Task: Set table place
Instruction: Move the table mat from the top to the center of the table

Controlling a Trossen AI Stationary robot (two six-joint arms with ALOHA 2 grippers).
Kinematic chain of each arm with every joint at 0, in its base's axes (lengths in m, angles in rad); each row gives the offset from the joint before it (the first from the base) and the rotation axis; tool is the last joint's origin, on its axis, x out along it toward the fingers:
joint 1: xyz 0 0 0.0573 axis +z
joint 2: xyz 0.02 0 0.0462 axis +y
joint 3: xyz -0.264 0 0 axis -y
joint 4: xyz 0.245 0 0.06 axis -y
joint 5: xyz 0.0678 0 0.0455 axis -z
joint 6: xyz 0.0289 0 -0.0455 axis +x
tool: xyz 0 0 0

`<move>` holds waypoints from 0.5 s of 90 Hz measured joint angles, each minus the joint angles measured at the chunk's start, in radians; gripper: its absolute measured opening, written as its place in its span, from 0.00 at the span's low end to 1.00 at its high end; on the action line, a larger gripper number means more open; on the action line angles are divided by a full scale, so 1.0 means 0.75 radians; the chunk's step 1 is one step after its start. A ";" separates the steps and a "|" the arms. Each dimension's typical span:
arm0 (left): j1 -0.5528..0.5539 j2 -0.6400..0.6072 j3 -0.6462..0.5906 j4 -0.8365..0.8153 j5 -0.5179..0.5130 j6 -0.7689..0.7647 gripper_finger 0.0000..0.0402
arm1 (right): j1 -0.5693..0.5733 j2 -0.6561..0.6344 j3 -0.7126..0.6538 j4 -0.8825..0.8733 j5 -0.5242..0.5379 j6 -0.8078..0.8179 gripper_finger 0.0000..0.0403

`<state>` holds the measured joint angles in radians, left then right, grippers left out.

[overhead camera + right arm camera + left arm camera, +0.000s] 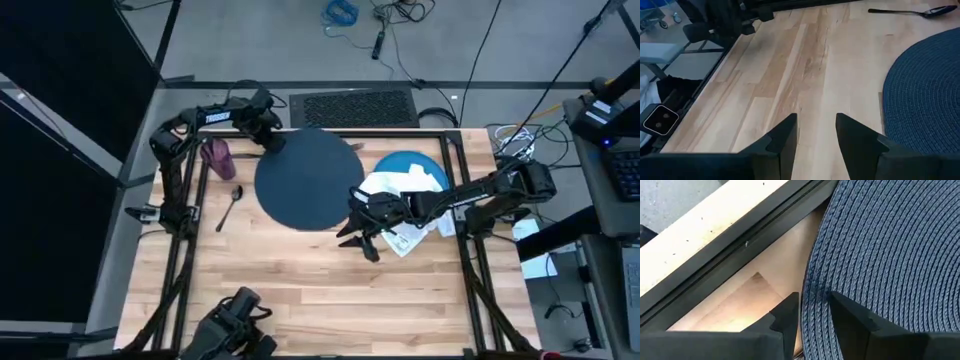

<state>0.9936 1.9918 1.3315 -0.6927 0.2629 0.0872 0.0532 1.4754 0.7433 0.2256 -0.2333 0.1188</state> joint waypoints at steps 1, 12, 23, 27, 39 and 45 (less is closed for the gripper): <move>0.000 0.000 0.000 -0.002 0.002 0.004 0.22 | 0.000 0.000 0.000 0.000 0.000 0.000 0.31; 0.000 -0.001 0.000 -0.006 0.061 0.044 0.12 | -0.002 0.000 0.000 0.000 0.001 -0.004 0.31; 0.000 -0.002 0.000 -0.006 0.075 0.046 0.02 | -0.003 0.000 0.000 0.000 0.002 -0.010 0.31; 0.000 -0.002 0.000 -0.006 0.076 0.056 0.01 | -0.003 0.000 0.000 0.000 0.002 -0.010 0.31; 0.000 -0.002 0.000 -0.006 0.114 0.077 0.00 | -0.003 0.000 0.000 0.000 0.002 -0.013 0.31; -0.001 -0.002 0.000 -0.006 0.134 0.080 0.00 | -0.008 0.000 0.000 0.000 0.005 -0.020 0.31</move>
<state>0.9927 1.9903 1.3315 -0.6975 0.3636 0.1470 0.0473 1.4754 0.7433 0.2256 -0.2299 0.1042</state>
